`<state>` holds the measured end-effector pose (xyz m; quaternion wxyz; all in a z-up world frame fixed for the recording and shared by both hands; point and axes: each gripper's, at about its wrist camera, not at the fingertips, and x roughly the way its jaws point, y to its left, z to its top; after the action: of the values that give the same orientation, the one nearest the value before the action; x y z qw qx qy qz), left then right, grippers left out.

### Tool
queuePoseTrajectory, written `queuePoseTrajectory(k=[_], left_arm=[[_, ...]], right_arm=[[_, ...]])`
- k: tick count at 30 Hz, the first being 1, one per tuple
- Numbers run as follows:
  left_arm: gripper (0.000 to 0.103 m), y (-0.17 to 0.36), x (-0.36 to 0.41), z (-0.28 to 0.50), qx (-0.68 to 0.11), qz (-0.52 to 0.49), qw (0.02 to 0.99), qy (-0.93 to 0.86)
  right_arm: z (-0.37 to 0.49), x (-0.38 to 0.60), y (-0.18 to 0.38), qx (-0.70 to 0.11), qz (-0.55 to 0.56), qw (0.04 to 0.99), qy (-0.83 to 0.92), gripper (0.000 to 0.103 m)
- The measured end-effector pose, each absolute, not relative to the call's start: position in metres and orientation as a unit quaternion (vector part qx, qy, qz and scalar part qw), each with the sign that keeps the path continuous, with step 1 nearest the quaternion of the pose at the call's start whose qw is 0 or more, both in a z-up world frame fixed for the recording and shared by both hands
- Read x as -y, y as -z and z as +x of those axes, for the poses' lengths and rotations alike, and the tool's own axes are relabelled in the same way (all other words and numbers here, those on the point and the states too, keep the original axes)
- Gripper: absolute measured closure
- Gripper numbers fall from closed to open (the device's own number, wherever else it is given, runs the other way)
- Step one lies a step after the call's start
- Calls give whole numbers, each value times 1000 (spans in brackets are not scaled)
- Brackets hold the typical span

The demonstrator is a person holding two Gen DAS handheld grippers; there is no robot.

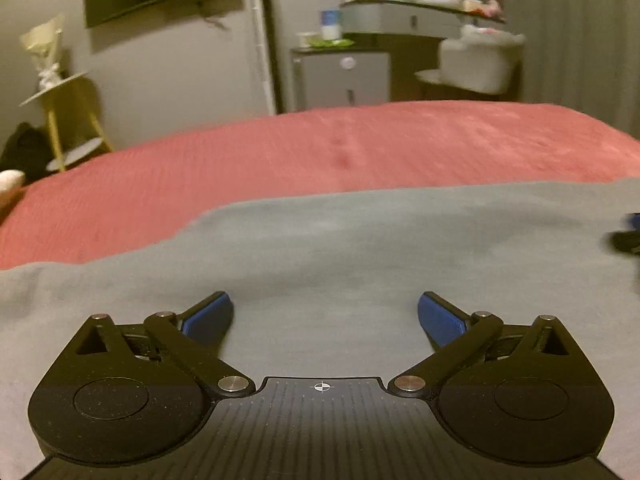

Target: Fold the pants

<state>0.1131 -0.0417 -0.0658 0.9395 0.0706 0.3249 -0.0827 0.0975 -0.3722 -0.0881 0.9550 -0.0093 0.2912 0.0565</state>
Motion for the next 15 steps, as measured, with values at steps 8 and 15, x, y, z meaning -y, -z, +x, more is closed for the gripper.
queuePoseTrajectory(k=[8, 15], left_arm=[[0, 58, -126, 115, -325, 35, 936, -127], [0, 31, -73, 93, -325, 135, 934, -69]], right_arm=[[76, 554, 102, -299, 36, 940, 158, 28], [58, 583, 86, -307, 95, 913, 253, 39]])
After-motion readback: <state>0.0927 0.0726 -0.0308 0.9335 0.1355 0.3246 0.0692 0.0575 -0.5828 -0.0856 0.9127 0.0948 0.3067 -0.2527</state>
